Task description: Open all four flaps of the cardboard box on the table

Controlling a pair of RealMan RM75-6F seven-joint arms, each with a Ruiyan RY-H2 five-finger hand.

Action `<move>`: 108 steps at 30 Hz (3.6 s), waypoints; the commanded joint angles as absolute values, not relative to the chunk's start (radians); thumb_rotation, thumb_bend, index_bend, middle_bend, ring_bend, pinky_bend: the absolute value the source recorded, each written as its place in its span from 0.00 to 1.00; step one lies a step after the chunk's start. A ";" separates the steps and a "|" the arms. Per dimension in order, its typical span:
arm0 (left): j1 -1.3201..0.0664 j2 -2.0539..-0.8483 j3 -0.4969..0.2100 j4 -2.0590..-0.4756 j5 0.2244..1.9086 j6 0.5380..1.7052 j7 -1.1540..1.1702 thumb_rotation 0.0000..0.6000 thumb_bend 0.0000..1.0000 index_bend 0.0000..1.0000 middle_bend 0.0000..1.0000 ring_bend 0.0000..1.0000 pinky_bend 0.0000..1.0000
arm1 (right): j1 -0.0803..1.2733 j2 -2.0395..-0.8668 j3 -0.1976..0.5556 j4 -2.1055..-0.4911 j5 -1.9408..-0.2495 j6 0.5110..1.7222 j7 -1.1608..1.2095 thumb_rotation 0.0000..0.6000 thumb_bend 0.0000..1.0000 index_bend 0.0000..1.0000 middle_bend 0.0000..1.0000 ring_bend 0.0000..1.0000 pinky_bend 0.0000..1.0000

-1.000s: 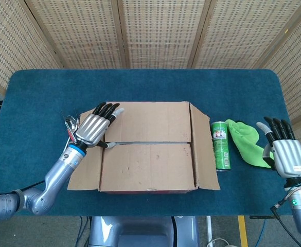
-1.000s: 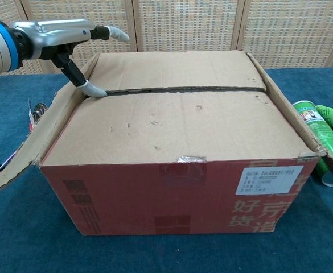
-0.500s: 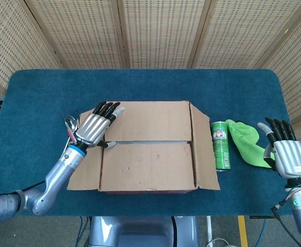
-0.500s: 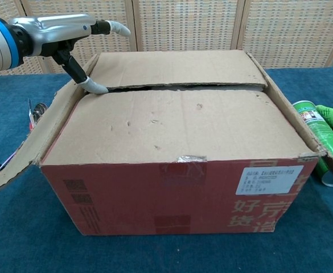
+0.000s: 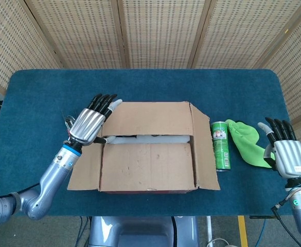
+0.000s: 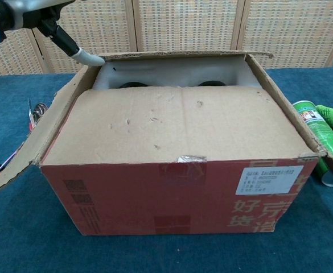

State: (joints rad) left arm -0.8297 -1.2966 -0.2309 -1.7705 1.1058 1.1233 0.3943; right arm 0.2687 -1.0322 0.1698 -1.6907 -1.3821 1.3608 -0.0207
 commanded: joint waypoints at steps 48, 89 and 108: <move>-1.114 -1.414 -0.390 -1.266 0.907 0.949 0.542 0.87 0.21 0.01 0.00 0.00 0.00 | 0.240 -0.990 0.165 -1.713 -1.378 1.366 0.010 1.00 0.93 0.14 0.07 0.00 0.00; -0.920 -1.055 -0.310 -1.799 0.951 0.777 0.221 0.32 0.23 0.29 0.00 0.00 0.00 | 0.231 -0.988 0.162 -1.733 -1.396 1.375 0.020 1.00 0.93 0.14 0.07 0.00 0.00; -0.875 -1.040 -0.206 -1.888 1.011 0.735 0.163 0.17 0.18 0.33 0.00 0.00 0.00 | 0.225 -0.989 0.159 -1.732 -1.400 1.377 0.036 1.00 0.93 0.14 0.07 0.00 0.00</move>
